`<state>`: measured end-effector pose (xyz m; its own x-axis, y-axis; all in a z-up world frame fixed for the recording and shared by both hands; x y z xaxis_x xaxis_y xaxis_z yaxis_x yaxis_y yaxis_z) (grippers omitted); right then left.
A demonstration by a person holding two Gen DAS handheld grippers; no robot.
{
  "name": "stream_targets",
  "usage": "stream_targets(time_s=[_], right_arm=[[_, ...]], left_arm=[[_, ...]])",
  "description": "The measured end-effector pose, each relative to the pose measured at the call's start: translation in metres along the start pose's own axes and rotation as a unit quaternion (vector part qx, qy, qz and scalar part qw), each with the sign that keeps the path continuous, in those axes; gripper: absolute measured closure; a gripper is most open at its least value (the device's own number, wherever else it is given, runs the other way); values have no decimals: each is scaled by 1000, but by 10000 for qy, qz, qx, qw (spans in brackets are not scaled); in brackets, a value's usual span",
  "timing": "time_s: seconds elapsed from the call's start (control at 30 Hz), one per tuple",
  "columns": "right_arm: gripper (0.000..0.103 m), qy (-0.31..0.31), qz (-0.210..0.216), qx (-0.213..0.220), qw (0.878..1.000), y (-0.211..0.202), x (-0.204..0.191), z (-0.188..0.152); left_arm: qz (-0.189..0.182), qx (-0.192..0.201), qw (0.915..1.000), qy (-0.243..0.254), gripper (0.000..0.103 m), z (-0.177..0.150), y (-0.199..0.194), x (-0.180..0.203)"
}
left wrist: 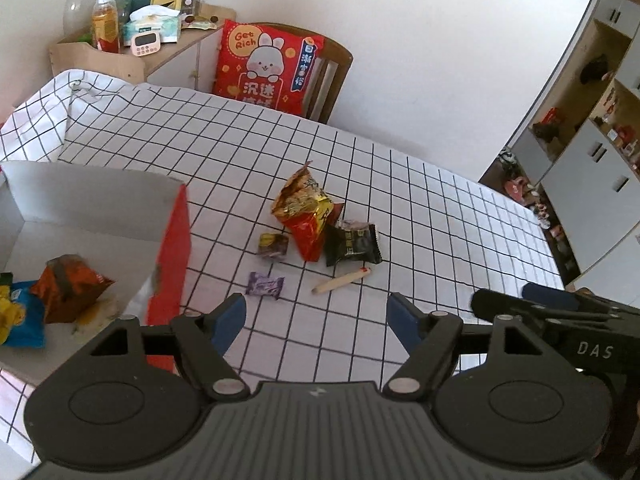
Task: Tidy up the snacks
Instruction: 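Withdraw both tools from the box toward the remaining snacks, then grasp the red-and-yellow chip bag with left gripper while right gripper grasps the black packet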
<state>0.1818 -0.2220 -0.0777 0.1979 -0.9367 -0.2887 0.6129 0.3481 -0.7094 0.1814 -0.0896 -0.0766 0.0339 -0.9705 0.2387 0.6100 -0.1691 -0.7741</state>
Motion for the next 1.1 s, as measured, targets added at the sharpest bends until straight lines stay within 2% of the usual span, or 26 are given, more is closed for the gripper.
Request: stream_targets(time_s=[0.17, 0.37, 0.67, 0.83, 1.1], right_arm=[[5, -63, -121, -42, 9999, 11, 29, 8], [5, -403, 30, -192, 9990, 32, 38, 14], [6, -752, 147, -379, 9963, 76, 29, 21], [6, -882, 171, -515, 9946, 106, 21, 26], [6, -1199, 177, -675, 9903, 152, 7, 32]], left_arm=[[188, -85, 9997, -86, 26, 14, 27, 10], [354, -241, 9990, -108, 26, 33, 61, 12], [578, -424, 9974, -103, 26, 62, 108, 7], [501, -740, 9960, -27, 26, 71, 139, 4], [529, -852, 9949, 123, 26, 87, 175, 0]])
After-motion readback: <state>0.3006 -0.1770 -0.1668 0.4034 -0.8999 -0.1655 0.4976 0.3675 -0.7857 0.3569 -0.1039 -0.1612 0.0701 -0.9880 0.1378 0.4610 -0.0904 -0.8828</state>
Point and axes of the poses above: each gripper's, at about its wrist camera, not at the fingertips, and y roughly the way its jaws point, x to its right, z to its top, the point moved 6 cm from there along y, roughly the way its jaws point
